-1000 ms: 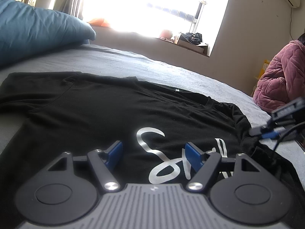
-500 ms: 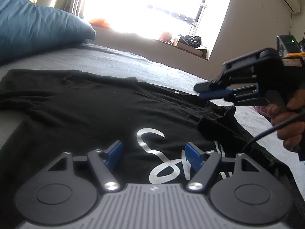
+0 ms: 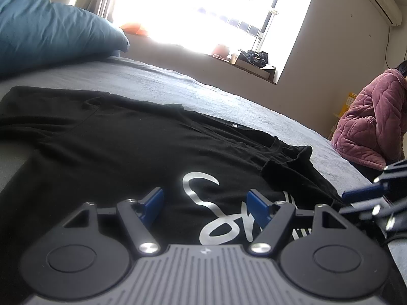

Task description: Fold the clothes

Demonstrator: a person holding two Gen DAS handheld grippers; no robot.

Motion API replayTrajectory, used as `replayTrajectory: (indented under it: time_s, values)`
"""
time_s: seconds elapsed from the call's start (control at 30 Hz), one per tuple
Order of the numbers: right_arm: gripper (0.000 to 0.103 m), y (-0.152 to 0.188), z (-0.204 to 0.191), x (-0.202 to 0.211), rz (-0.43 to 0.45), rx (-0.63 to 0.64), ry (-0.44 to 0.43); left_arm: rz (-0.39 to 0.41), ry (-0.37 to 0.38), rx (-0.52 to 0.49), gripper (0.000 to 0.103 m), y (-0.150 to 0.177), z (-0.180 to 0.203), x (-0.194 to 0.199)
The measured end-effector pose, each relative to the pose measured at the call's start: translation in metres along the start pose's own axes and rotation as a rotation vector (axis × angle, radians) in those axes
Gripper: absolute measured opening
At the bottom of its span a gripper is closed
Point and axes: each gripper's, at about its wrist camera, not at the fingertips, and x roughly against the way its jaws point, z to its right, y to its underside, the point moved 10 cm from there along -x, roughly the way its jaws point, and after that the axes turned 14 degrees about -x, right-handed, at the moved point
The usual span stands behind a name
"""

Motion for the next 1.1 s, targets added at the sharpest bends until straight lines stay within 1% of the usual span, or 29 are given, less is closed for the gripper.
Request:
replayTrajectory:
  time_s: [0.07,0.1,0.13,0.17,0.2,0.3,0.43,0.47,0.57,0.67,0.7,0.77,0.8,0.87,0.93,0.97,1.0,1.03,1.07,1.1]
  values:
    - [0.029,0.007,-0.008,-0.007,-0.006,0.132,0.069,-0.001,-0.001,-0.001,0.074,0.000,0.000,0.000]
    - [0.027,0.009,-0.009,-0.013,-0.009,0.178,0.111,-0.002,-0.002,-0.002,0.074,0.000,0.000,0.000]
    - [0.027,0.011,-0.011,-0.016,-0.013,0.198,0.120,-0.002,-0.002,-0.002,0.074,0.000,0.000,0.000]
    - [0.025,0.012,-0.012,-0.018,-0.017,0.214,0.123,-0.002,-0.003,-0.003,0.074,0.000,0.000,0.000]
    - [0.017,0.013,-0.016,-0.018,-0.016,0.226,0.108,-0.003,-0.003,-0.003,0.074,0.000,0.000,0.000]
    - [0.010,0.019,-0.031,-0.008,-0.014,0.280,0.067,-0.003,-0.004,-0.005,0.074,0.000,0.001,0.000]
    - [0.010,0.040,-0.041,0.003,-0.025,0.374,0.077,-0.002,-0.003,-0.005,0.074,0.000,0.001,-0.001]
    - [0.010,0.046,-0.043,0.005,-0.037,0.384,0.063,-0.002,-0.003,-0.005,0.074,0.000,0.001,-0.001]
    - [0.010,0.052,-0.045,0.006,-0.026,0.433,0.089,-0.001,-0.002,-0.004,0.074,0.000,0.001,-0.001]
    - [0.015,0.048,-0.046,0.004,0.014,0.479,0.136,-0.001,-0.001,-0.003,0.074,0.000,0.000,0.000]
    - [0.022,0.044,-0.045,0.004,0.031,0.478,0.148,0.000,-0.001,-0.003,0.074,0.000,0.000,0.000]
    - [0.028,0.036,-0.042,0.005,0.067,0.472,0.170,0.001,-0.001,-0.002,0.074,0.000,0.000,0.000]
    - [0.032,0.034,-0.040,0.004,0.071,0.472,0.180,0.001,0.000,-0.002,0.074,0.000,0.000,0.000]
    - [0.034,0.032,-0.036,-0.001,0.074,0.471,0.199,0.002,0.001,-0.001,0.074,0.000,0.000,0.000]
    - [0.034,0.033,-0.034,-0.007,0.069,0.490,0.217,0.003,0.002,0.000,0.074,0.000,0.000,0.000]
    - [0.032,0.034,-0.034,-0.010,0.057,0.485,0.203,0.004,0.003,0.000,0.074,0.000,-0.001,0.000]
    - [0.027,0.036,-0.034,-0.013,0.042,0.478,0.185,0.004,0.003,0.000,0.074,0.000,-0.001,0.000]
    - [0.017,0.037,-0.035,-0.016,0.028,0.470,0.166,0.004,0.004,0.000,0.074,0.000,-0.001,0.000]
    - [0.003,0.036,-0.036,-0.015,0.035,0.462,0.154,0.004,0.004,0.000,0.074,0.000,-0.001,0.000]
    - [0.003,0.035,-0.038,-0.013,0.047,0.454,0.144,0.004,0.005,0.001,0.074,0.000,-0.001,0.000]
